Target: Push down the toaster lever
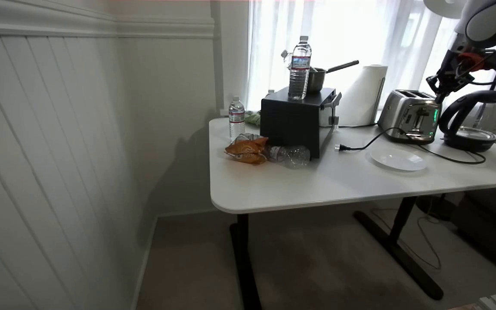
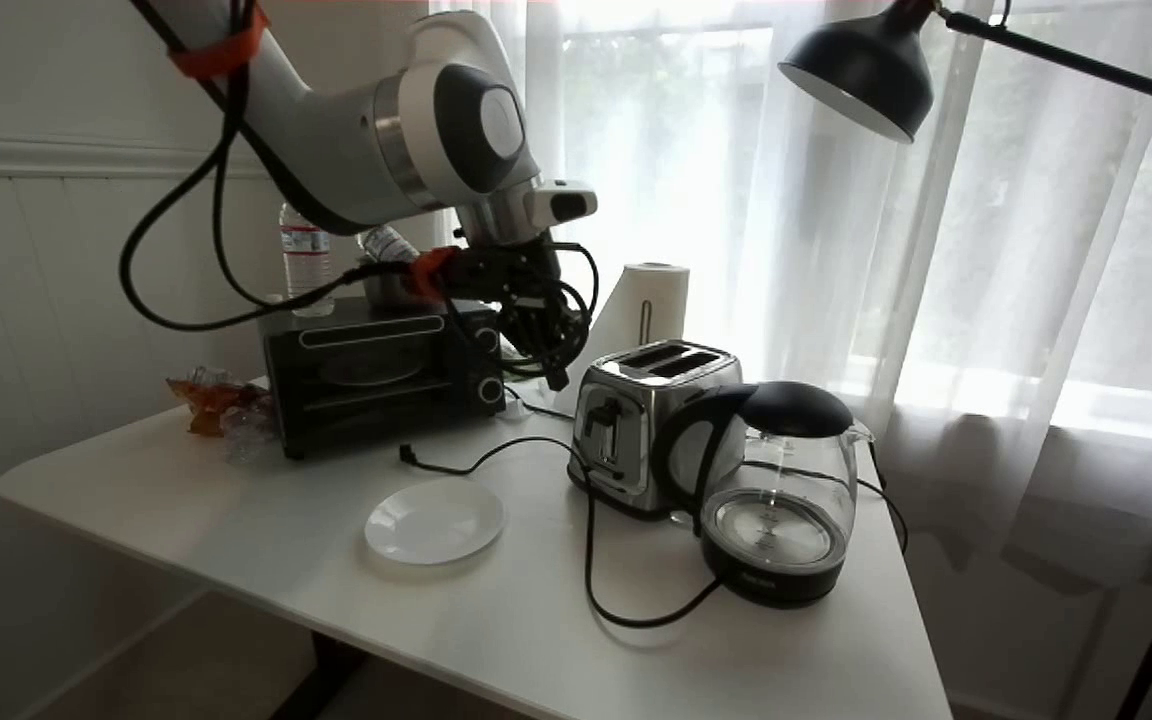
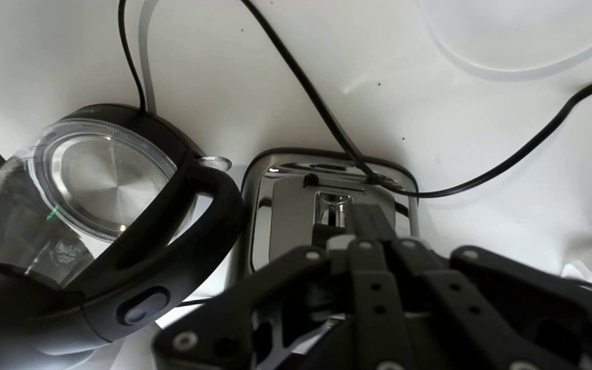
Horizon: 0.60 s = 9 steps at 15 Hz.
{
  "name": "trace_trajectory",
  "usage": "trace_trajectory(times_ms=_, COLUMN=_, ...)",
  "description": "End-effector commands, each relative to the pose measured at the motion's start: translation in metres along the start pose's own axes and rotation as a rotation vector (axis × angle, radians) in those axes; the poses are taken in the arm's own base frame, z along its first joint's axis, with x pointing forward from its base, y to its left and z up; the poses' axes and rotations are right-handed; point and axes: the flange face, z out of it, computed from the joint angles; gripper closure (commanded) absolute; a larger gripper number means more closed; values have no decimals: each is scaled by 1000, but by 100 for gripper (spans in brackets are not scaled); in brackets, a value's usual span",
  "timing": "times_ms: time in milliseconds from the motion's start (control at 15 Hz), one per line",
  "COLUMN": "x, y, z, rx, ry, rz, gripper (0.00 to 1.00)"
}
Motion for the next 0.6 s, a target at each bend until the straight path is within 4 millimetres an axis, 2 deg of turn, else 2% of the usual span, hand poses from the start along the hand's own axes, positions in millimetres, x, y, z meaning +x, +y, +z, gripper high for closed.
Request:
trace_trajectory(times_ms=0, x=24, y=2, z=17, rx=-29, ry=44, rz=6, gripper=100)
trace_trajectory(times_ms=200, x=35, y=3, z=32, rx=-39, ry=50, rz=12, gripper=100)
trace_trajectory(times_ms=533, x=40, y=1, z=61, rx=-46, ry=29, rz=33, gripper=100)
